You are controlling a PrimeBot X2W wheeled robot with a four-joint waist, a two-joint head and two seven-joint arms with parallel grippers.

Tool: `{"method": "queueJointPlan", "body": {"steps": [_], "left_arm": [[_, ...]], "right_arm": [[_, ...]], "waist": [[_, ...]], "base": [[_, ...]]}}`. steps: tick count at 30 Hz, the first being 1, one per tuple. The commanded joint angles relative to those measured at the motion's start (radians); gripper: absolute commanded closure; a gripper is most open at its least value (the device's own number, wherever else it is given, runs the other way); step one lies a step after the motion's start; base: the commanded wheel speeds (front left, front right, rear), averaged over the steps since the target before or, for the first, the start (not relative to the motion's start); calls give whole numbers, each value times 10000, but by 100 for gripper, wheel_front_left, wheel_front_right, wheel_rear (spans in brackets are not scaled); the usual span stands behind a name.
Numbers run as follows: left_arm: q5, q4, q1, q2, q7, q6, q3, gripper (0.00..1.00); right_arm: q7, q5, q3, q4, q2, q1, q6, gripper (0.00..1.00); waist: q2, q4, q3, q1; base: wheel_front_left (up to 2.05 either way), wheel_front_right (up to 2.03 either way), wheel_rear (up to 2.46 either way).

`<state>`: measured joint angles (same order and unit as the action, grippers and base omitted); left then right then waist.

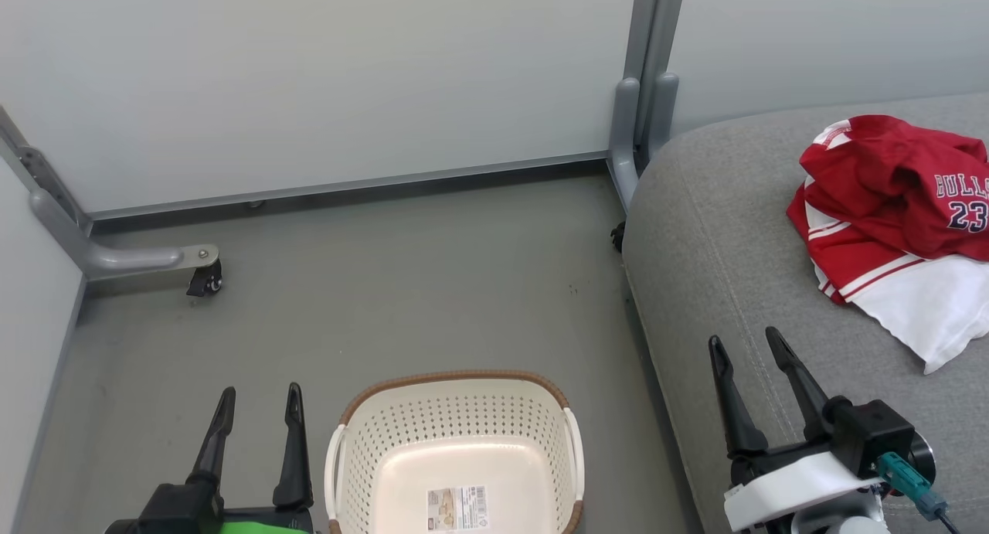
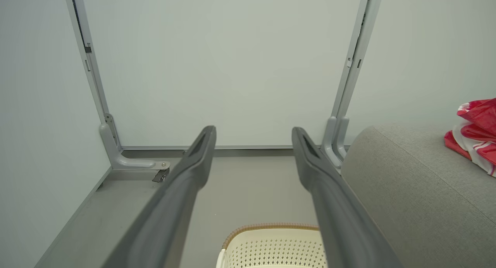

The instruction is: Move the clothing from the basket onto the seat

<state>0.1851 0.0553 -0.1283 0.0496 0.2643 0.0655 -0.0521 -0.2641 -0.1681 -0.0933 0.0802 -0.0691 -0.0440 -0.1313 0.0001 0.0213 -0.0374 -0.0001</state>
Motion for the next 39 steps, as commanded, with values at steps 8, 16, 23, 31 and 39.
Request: {"method": "queueJointPlan", "body": {"steps": [8, 16, 23, 31, 39], "left_arm": [[66, 199, -143, 20, -1, -126, -108, 0], [178, 696, -29, -26, -60, -100, -135, 100], [1533, 813, 209, -6, -397, -25, 19, 100], [2965, 929, 471, 14, -759, 53, 183, 100], [4269, 1036, 702, 29, -1089, 122, 342, 100]], "right_arm": [[-4, -82, -2, 94, 3, -292, 10, 0], [42, -394, 59, 495, 13, -340, -2, 100], [328, -1808, 165, 591, -43, -159, -1, 100], [639, -3291, 288, 710, -88, 49, 0, 100], [932, -4629, 411, 808, -118, 225, 1, 100]], "waist": [[-1, -141, -241, 1], [-1, -126, -255, 1], [-1, -131, -218, 1], [-1, -136, -176, 1], [-1, -142, -134, 1]], "base": [[0, 0, 0], [0, 0, 0], [0, 0, 0], [0, 0, 0], [0, 0, 0]]}}
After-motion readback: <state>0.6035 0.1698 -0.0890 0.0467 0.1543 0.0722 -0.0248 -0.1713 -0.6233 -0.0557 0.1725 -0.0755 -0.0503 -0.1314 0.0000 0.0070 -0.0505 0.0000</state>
